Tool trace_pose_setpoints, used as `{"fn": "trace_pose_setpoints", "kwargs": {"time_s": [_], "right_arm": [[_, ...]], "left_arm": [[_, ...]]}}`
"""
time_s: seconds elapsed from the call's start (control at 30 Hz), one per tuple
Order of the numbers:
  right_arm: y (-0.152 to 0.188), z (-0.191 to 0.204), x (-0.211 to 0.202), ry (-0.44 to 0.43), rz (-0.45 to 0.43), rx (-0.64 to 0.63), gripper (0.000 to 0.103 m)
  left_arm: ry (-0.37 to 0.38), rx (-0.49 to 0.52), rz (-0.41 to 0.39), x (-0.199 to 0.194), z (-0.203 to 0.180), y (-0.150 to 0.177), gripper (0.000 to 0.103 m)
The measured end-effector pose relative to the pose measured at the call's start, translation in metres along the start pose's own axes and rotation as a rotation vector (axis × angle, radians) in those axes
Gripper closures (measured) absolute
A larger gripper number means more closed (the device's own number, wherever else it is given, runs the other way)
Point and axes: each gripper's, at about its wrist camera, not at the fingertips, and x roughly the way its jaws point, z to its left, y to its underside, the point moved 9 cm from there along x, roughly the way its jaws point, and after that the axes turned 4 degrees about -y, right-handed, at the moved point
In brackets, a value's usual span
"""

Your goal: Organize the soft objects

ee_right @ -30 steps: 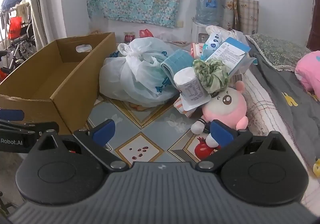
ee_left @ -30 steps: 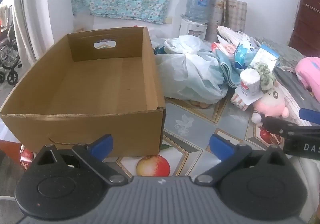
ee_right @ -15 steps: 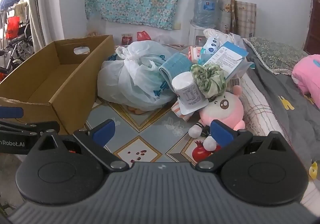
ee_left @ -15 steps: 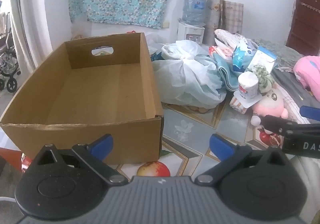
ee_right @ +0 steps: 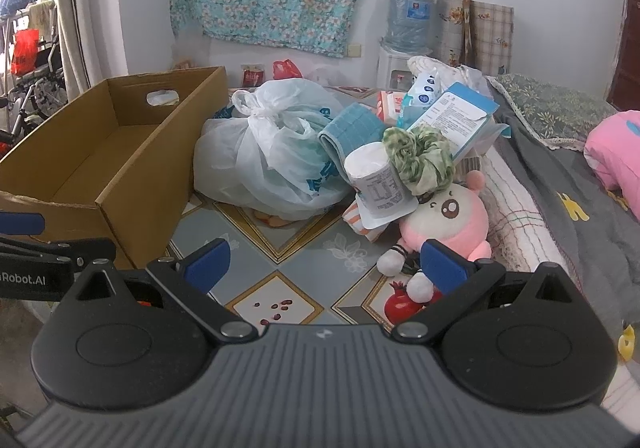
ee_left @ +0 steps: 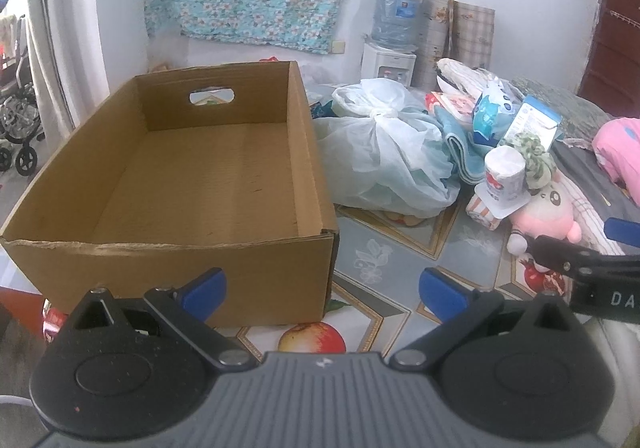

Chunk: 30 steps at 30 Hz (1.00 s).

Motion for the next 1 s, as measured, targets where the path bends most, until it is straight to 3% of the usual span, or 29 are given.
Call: {"fn": "trace_pose_setpoints", "kwargs": {"time_s": [1.0], "right_arm": [[0.0016, 0.0019, 0.0031, -0.001, 0.007, -0.003, 0.001]], "left_arm": [[-0.001, -0.008, 0.011, 0.0023, 0.0024, 0.0013, 0.000]]}}
